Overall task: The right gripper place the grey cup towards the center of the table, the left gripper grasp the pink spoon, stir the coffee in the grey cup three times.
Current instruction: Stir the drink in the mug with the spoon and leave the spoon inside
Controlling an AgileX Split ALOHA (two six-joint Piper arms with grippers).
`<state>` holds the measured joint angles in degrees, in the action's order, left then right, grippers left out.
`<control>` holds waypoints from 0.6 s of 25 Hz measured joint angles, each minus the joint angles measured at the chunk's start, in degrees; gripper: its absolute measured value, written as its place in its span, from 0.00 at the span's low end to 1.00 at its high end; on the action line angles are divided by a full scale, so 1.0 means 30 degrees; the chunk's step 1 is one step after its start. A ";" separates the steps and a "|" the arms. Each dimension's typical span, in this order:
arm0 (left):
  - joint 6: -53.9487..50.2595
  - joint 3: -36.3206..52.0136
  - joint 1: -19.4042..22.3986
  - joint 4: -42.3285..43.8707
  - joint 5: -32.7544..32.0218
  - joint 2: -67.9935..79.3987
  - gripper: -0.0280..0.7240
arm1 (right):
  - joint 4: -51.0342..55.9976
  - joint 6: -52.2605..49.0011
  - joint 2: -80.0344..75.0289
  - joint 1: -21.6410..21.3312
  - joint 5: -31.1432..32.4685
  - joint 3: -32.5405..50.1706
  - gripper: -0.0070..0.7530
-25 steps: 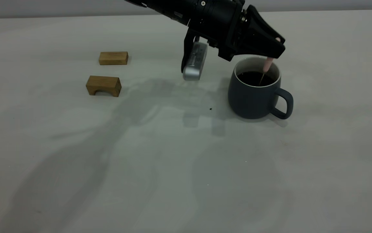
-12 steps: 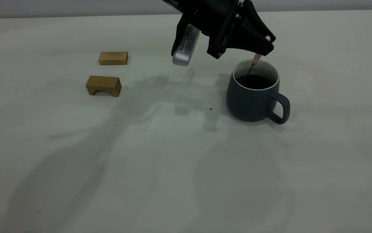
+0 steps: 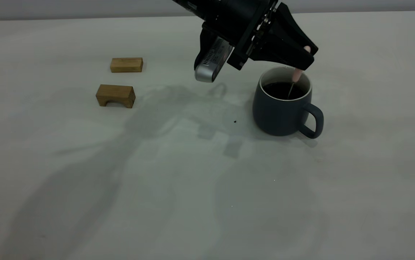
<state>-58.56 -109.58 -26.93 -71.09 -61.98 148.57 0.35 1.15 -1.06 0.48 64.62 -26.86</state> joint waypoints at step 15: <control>0.2782 0.0000 0.0588 -0.0943 0.2501 0.0389 0.27 | 0.0000 0.0000 0.0000 0.0000 0.0000 0.0000 0.32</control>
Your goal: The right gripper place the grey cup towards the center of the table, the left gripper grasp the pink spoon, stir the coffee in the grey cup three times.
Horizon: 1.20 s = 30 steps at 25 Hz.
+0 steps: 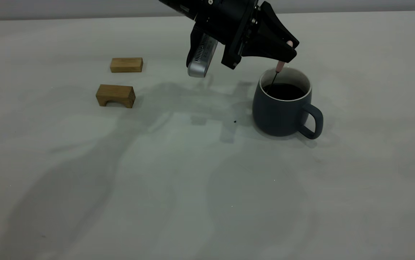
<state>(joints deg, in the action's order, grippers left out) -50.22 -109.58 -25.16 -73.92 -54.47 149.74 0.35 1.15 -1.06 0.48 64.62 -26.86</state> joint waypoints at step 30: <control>0.2526 -0.1997 -0.0584 1.9447 -0.4150 -0.5888 0.72 | 0.0000 0.0014 0.0000 0.0000 0.0000 0.0000 0.32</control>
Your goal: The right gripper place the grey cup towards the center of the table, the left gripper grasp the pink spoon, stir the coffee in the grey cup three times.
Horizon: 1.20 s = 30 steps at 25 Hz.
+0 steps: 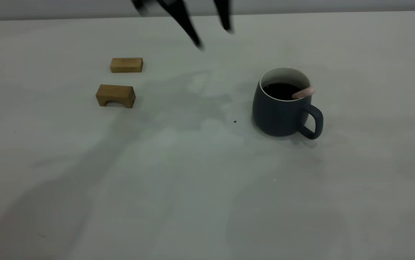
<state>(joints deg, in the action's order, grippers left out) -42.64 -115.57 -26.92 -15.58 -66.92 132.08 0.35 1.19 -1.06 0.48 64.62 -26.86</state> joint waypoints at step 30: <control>0.8125 1.9538 0.3211 0.9020 0.0000 -2.5707 0.72 | 0.0000 0.0000 0.0000 0.0000 0.0000 0.0000 0.32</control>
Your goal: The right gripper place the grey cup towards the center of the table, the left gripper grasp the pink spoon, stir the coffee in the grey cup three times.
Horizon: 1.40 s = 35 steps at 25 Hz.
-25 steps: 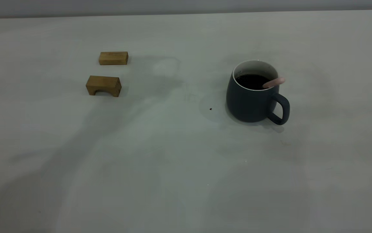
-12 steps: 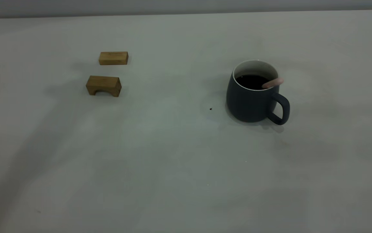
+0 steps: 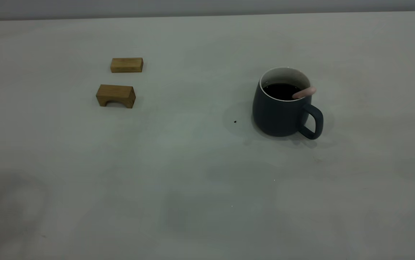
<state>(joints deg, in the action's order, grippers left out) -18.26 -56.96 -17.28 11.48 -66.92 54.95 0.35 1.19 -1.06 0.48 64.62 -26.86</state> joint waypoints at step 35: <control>0.5825 0.9679 0.5867 -0.3244 0.0717 -1.7865 0.72 | 0.0000 0.0000 0.0000 0.0000 0.0000 0.0000 0.32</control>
<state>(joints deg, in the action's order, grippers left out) -0.79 -27.92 0.32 1.75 -64.77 1.36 0.35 1.19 -1.06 0.48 64.62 -26.86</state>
